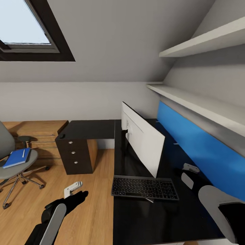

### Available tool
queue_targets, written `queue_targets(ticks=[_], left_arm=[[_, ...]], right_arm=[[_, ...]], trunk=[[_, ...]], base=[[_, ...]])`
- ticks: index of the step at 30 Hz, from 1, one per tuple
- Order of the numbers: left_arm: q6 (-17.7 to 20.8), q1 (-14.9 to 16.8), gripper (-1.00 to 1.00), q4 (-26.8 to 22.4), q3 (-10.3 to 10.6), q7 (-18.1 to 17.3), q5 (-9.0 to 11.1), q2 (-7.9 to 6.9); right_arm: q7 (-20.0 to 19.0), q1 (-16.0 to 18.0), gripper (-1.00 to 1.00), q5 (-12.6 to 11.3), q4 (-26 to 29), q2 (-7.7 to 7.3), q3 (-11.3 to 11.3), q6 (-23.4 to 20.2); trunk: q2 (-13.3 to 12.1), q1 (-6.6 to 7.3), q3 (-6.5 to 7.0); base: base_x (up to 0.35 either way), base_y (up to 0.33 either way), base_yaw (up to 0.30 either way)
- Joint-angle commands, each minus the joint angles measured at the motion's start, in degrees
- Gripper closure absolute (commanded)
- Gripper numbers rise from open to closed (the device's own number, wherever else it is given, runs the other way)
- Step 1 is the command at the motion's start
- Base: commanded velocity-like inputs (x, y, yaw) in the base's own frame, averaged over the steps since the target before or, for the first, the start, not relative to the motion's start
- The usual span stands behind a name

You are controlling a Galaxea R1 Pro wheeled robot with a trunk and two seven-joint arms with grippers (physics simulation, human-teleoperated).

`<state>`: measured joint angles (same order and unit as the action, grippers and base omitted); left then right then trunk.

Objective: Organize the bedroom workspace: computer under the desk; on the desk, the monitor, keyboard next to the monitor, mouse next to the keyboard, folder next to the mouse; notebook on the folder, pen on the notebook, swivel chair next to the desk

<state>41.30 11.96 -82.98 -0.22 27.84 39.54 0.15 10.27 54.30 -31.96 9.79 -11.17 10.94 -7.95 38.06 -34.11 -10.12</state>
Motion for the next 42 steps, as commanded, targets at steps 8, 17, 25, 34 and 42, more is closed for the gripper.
queue_targets(ticks=[8, 17, 25, 34, 42], left_arm=[[0.2, 0.1, -1.0, -1.4, 0.1, 0.7, -0.9, -0.24], [0.2, 0.1, -1.0, -4.0, 0.1, 0.9, -1.4, -0.42], [0.3, 0.1, -1.0, -4.0, 0.5, 7.0, -1.3, -0.12], [0.3, 0.1, -1.0, -4.0, 0.7, 8.1, -1.2, -0.07], [0.3, 0.1, -1.0, -3.9, 0.8, 8.2, -1.1, -0.06]], right_arm=[[0.4, 0.0, -1.0, -0.5, 0.2, -0.12, 0.3, -0.4], [0.4, 0.0, -1.0, -0.5, 0.3, -0.11, 0.2, -0.4], [0.5, 0.0, -1.0, -0.5, 0.3, -0.13, 0.2, -0.3], [0.4, 0.0, -1.0, -0.5, 0.3, -0.17, 0.2, -0.3], [0.4, 0.0, -1.0, -0.4, 0.2, -0.17, 0.2, -0.1]], trunk=[[3.3, -1.78, -1.54], [6.9, -3.76, -3.15], [10.1, -5.51, -4.59], [13.7, -7.49, -6.21], [16.9, -9.25, -7.64]], base=[[0.0, 0.0, 0.0], [0.0, 0.0, 0.0], [0.0, 0.0, 0.0], [0.0, 0.0, 0.0], [0.0, 0.0, 0.0]])
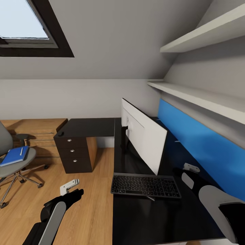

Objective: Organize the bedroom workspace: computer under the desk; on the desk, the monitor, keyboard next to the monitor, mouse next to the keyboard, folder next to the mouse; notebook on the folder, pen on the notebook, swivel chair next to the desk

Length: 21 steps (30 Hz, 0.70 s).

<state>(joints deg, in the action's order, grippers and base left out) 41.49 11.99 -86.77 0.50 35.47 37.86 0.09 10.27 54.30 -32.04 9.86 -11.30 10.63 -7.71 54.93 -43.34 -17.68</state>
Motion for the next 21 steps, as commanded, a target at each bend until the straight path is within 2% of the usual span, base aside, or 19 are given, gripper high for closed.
queue_targets(ticks=[1, 21], left_arm=[[0.1, 0.0, -1.0, -0.1, 0.0, 0.6, 0.6, 0.0], [0.1, 0.0, -1.0, 0.0, -0.1, 0.6, 0.7, -0.24]], right_arm=[[0.4, 0.0, -1.0, -0.3, 0.2, -0.08, 0.5, -0.4], [0.3, -0.1, -1.0, -0.4, 0.1, 0.1, 0.6, -0.3]], trunk=[[0.5, -0.23, -0.26], [8.5, -4.63, -3.85]], base=[[0.0, 0.0, 0.0], [0.0, 0.0, 0.0]])
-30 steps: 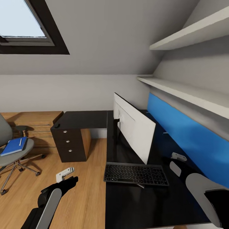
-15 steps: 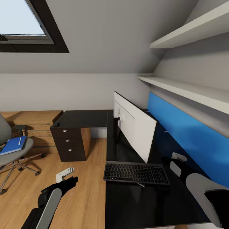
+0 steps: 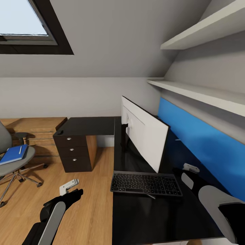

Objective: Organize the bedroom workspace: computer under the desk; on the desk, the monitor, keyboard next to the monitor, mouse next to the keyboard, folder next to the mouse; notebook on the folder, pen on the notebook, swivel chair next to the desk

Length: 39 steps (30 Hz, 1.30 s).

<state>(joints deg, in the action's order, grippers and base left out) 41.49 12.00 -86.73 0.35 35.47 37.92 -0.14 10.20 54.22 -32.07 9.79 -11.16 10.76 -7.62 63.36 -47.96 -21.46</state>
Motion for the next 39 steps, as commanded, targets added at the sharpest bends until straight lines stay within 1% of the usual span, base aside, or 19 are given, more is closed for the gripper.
queue_targets(ticks=[1, 21, 31, 39], left_arm=[[0.1, 0.0, -1.0, -0.1, 0.0, 0.6, 0.6, -0.04], [0.1, 0.0, -1.0, 0.0, -0.1, 0.6, 0.7, -0.04], [-0.1, 0.0, -1.0, 0.1, 0.0, 0.4, 0.6, -0.04], [-0.2, 0.0, -1.0, 1.6, 0.1, 0.3, 0.5, -0.04]], right_arm=[[0.3, 0.0, -1.0, -0.4, 0.2, -0.03, 0.5, -0.4], [0.4, 0.0, -1.0, -0.4, 0.1, 0.0, 0.6, -0.4], [0.4, 0.0, -1.0, -0.4, 0.1, 0.03, 0.6, -0.4], [0.4, 0.0, -1.0, -0.3, 0.1, 0.76, 0.6, -0.4]], trunk=[[0.5, -0.23, -0.25], [8.5, -4.62, -3.84], [8.5, -4.62, -3.84], [8.5, -4.62, -3.84]], base=[[0.0, 0.0, 0.0], [0.0, 0.0, 0.0], [0.0, 0.0, 0.0], [0.017, 0.0, 0.0]])
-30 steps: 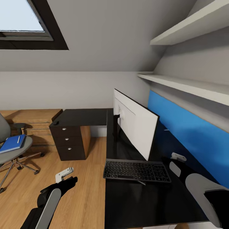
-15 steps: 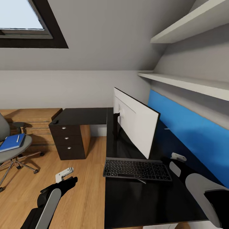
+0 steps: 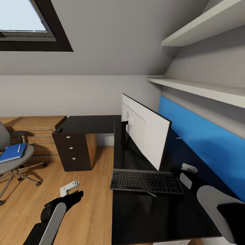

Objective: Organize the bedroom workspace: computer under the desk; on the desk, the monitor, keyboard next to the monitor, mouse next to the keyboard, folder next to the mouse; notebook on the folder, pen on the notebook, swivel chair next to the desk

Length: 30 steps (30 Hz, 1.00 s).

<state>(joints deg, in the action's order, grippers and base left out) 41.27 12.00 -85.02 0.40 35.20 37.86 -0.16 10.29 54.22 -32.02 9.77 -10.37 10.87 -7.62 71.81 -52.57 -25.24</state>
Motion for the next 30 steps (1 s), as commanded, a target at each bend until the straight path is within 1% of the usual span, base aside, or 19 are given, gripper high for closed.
queue_targets(ticks=[1, 8, 22, 26, 28, 29, 30], left_arm=[[0.1, 0.0, -1.0, 0.1, 0.1, 0.6, 0.6, -0.02], [0.1, 0.0, -1.0, 0.6, 0.1, 0.5, 0.5, -0.08], [0.1, 0.0, -1.0, 0.7, 0.1, 0.4, 0.6, -0.02], [0.1, 0.0, -1.0, 0.7, 0.2, 0.4, 0.6, -0.02], [0.1, 0.0, -1.0, 0.7, 0.4, 0.4, 0.6, -0.02], [0.1, 0.0, -1.0, 0.8, 1.8, 0.5, 0.6, -0.02], [0.1, 0.0, -1.0, 0.8, 2.0, 0.5, 0.6, -0.02]], right_arm=[[0.3, 0.0, -1.0, -0.4, 0.2, 0.04, 0.5, -0.4], [0.3, 0.0, -1.0, -0.4, 0.2, 0.3, 0.4, -0.3], [0.3, 0.0, -1.0, -0.3, 0.2, 0.29, 0.4, -0.2], [0.3, 0.0, -1.0, -0.2, 0.2, 0.27, 0.4, -0.2], [0.3, 0.0, -1.0, -0.2, 0.2, 0.26, 0.4, -0.2], [0.3, 0.0, -1.0, -0.2, 0.2, 0.2, 0.3, -0.2], [0.2, 0.0, -1.0, -0.2, 0.2, 0.2, 0.3, -0.2]], trunk=[[0.0, -0.01, -0.06], [0.0, -0.01, -0.06], [0.0, -0.01, -0.06], [0.0, -0.01, -0.06], [0.0, -0.01, -0.06], [0.0, -0.01, -0.06], [0.0, -0.01, -0.06]], base=[[0.085, 0.0, 0.0], [0.048, 0.0, 0.0], [0.007, 0.0, 0.0], [0.103, -0.041, 0.022], [0.058, -0.025, 0.076], [0.014, -0.006, 0.071], [0.011, -0.005, 0.057]])
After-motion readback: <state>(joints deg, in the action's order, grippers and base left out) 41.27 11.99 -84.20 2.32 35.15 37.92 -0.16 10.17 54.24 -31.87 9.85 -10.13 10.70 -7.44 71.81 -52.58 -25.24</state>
